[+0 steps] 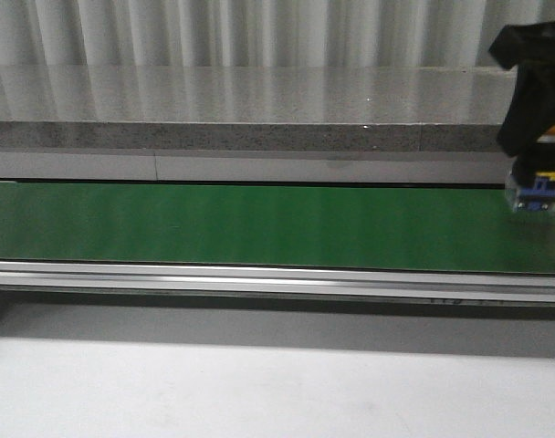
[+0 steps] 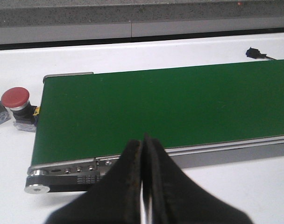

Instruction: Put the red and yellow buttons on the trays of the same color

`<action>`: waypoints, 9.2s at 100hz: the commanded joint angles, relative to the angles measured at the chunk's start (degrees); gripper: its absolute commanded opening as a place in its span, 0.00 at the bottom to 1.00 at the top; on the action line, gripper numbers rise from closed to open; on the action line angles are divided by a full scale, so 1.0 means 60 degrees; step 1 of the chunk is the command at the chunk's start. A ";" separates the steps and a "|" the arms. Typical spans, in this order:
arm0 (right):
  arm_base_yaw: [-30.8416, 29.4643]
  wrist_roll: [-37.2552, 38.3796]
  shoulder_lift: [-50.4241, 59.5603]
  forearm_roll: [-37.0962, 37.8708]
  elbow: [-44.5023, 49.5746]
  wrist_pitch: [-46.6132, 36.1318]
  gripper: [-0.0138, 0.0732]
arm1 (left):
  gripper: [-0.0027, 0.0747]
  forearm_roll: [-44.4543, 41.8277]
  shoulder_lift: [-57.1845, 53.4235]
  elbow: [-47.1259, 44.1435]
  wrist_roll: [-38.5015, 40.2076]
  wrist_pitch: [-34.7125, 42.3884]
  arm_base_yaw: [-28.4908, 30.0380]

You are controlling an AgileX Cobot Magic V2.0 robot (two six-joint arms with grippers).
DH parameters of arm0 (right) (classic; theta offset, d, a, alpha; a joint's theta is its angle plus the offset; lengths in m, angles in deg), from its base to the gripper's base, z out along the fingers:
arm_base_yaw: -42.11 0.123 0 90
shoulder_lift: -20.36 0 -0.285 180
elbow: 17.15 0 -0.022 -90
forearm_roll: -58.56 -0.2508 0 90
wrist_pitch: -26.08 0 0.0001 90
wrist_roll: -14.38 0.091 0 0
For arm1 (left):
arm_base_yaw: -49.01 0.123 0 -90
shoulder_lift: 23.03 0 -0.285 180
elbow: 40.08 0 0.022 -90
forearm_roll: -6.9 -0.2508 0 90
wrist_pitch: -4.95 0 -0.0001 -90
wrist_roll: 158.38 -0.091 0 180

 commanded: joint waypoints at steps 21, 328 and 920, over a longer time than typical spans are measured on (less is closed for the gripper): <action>-0.3003 0.0289 0.1268 -0.0004 -0.0256 -0.0747 0.26 | 0.01 0.0131 0.0001 0.0257 -0.0004 0.0664 -0.0088; 0.0020 -0.1168 0.8330 -0.0088 0.3802 -0.0375 0.08 | 0.01 0.0131 0.0001 0.0257 -0.0004 0.0664 -0.0088; 0.0020 -0.1168 1.1552 -0.0097 0.4567 0.1042 0.08 | 0.63 0.0524 1.3431 0.9202 0.1363 -0.0801 0.5051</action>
